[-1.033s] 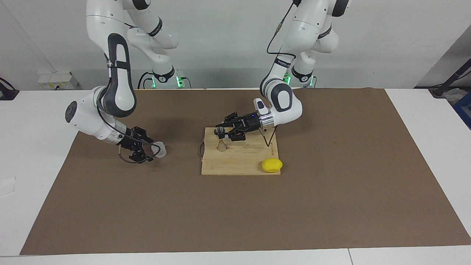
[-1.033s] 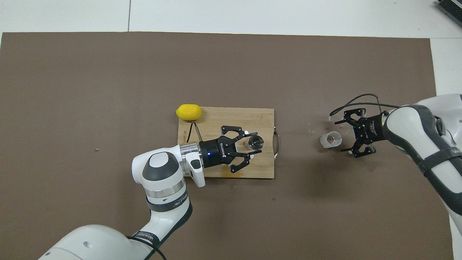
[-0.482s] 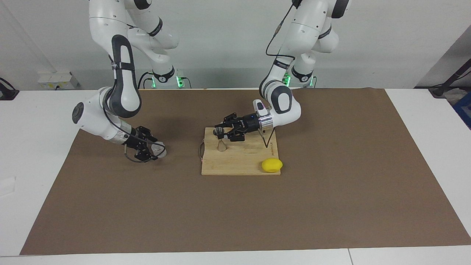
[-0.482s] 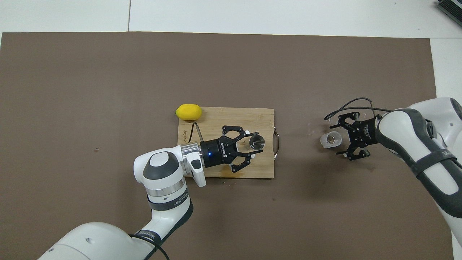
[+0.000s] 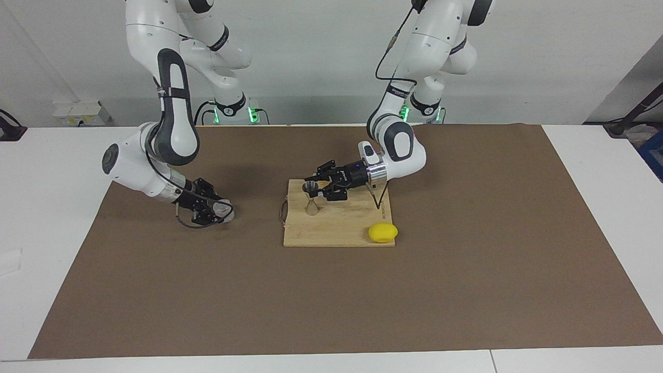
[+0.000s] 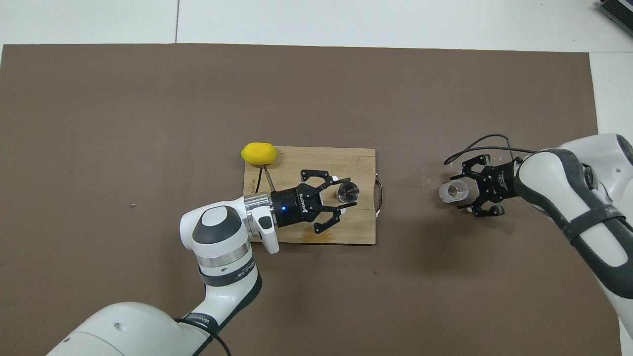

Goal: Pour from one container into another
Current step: 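Lower the metal cup onto the board while the right gripper grasps the clear cup, then open the left gripper and withdraw while the right gripper lifts the clear cup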

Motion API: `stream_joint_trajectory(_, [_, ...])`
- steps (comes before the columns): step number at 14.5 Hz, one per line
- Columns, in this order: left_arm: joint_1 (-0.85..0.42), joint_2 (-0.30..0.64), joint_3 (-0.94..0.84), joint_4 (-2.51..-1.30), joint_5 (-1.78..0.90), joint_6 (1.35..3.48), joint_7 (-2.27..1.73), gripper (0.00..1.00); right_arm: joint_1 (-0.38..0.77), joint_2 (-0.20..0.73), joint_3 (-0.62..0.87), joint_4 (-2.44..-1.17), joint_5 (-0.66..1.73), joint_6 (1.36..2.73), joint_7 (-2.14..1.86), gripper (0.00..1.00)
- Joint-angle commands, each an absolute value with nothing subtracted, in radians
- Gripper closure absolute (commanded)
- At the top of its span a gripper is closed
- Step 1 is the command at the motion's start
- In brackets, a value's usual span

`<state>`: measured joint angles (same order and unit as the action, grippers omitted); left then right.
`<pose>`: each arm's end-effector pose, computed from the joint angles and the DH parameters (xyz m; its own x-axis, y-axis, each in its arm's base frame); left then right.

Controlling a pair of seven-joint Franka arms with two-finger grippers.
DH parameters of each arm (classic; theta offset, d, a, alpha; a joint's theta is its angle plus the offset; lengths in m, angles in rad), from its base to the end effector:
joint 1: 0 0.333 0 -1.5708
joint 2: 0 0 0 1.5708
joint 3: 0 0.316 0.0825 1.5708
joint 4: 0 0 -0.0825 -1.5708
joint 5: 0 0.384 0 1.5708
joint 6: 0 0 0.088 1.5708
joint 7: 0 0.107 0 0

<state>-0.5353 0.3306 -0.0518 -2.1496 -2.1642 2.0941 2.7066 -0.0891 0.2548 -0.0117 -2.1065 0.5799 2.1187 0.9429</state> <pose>0.4632 -0.3560 0.2681 -0.0741 -0.0990 0.9923 -0.9813 -0.1703 -0.0903 0.5530 -0.0308 0.2833 0.1336 -0.8638 -0.4858 -0.9866 -0.1623 0.0172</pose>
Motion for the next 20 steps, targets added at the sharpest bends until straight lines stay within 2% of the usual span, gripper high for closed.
stream_joint_trajectory(1, [-0.526,0.359,-0.043,-2.146,-2.164,2.106,2.767,0.68,-0.094,0.229,-0.006,-2.134,0.618,2.131,0.911,0.28])
stream_joint_trajectory(4, [-0.526,0.359,-0.043,-2.146,-2.164,2.111,2.772,0.52,-0.094,0.227,-0.006,-2.132,0.618,2.128,0.913,0.35])
stream_joint_trajectory(5, [-0.526,0.359,-0.043,-2.146,-2.163,2.112,2.772,0.33,-0.095,0.227,-0.006,-2.132,0.626,2.126,0.913,0.35])
stream_joint_trajectory(6, [-0.526,0.359,-0.043,-2.146,-2.164,2.114,2.772,0.02,-0.094,0.227,-0.008,-2.132,0.647,2.128,0.911,0.37])
stream_joint_trajectory(10, [-0.526,0.359,-0.043,-2.149,-2.163,2.123,2.772,0.00,-0.095,0.212,-0.008,-2.129,0.657,2.126,0.922,0.43])
stream_joint_trajectory(12, [-0.526,0.359,-0.043,-2.148,-2.164,2.120,2.772,0.00,-0.095,0.198,-0.008,-2.126,0.657,2.126,0.952,0.59])
stream_joint_trajectory(13, [-0.526,0.359,-0.043,-2.148,-2.163,2.120,2.772,0.00,-0.095,0.198,-0.008,-2.126,0.657,2.128,0.960,0.63])
stream_joint_trajectory(20, [-0.523,0.356,-0.043,-2.160,-2.163,2.108,2.772,0.00,-0.083,0.152,0.000,-2.120,0.657,2.126,1.005,0.66])
